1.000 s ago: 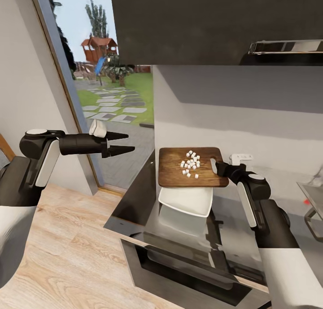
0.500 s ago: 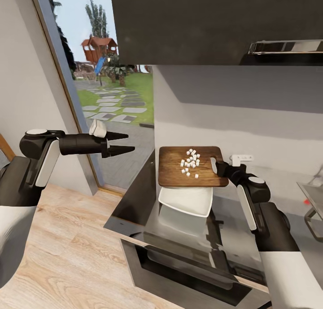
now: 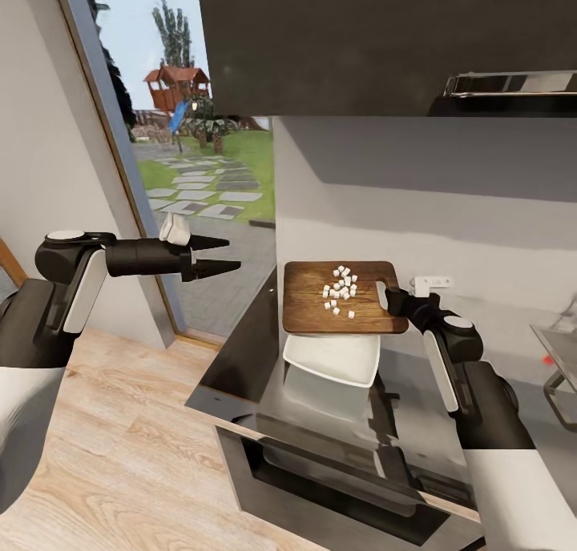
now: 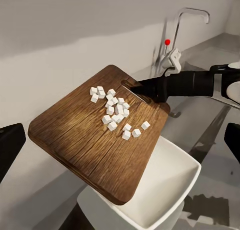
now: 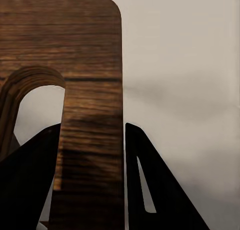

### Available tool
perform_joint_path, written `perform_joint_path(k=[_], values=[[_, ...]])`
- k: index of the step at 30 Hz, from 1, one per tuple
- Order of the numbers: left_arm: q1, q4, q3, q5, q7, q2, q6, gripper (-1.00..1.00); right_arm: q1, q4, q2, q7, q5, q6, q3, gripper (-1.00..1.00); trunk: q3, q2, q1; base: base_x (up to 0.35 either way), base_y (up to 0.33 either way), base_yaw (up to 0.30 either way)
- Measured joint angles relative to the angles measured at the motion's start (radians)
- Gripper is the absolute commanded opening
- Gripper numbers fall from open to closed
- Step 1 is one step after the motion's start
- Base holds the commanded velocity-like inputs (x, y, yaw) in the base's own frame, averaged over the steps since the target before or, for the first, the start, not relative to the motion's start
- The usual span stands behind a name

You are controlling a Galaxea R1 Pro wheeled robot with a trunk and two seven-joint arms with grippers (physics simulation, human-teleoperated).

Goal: In the kitchen, take the Vidalia onion out of the sink, dice it on the chopping board with the paring knife, put the diced onion into the bowl on the countertop, then place both the paring knife and the chopping board into the sink.

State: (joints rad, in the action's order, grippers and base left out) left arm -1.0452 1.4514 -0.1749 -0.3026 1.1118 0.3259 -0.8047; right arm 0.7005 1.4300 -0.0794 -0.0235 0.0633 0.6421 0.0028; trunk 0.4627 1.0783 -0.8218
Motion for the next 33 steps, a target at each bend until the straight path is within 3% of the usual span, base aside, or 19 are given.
perform_joint_path(k=[10,21,33], values=[[0.0,0.0,0.0,0.0,0.0,0.0,0.0,1.0,0.0,0.0,0.0,0.0,-0.001,-0.005,0.0,-1.0,0.0,0.0,0.0,0.0,0.0,0.0],[0.0,0.0,-0.001,0.0,0.0,0.0,0.0,1.0,-0.01,0.0,0.0,0.0,-0.002,-0.109,0.0,-1.0,0.0,0.0,0.0,0.0,0.0,0.0],[0.0,0.0,-0.002,0.0,-0.001,0.0,0.0,1.0,-0.011,0.0,0.0,0.0,-0.005,-0.113,-0.001,-1.0,0.0,0.0,0.0,0.0,0.0,0.0]])
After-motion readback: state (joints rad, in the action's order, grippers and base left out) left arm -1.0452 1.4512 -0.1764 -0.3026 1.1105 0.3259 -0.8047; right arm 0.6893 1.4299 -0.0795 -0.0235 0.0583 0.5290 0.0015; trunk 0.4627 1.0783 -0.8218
